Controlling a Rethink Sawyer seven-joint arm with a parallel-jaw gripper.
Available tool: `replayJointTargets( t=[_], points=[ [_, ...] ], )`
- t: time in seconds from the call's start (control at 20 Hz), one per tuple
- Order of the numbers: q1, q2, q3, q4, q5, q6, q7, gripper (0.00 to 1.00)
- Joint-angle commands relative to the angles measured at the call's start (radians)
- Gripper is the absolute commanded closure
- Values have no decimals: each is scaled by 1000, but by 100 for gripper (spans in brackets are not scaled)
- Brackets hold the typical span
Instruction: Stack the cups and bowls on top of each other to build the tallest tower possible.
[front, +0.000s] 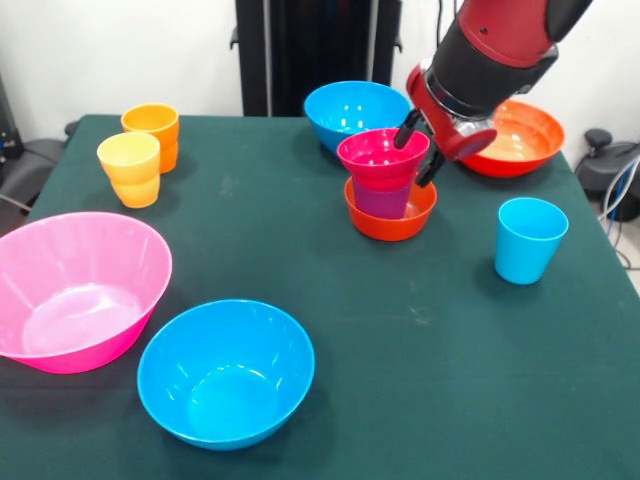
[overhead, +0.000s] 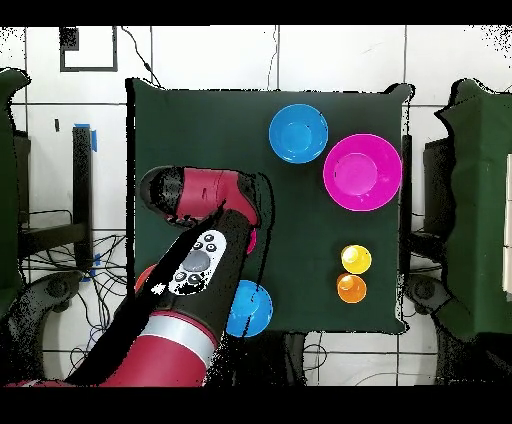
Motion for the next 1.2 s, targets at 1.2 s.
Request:
replayJointTargets(
  t=[1.2],
  points=[
    [1,202,149,-52,3,-198,115,0]
  ],
)
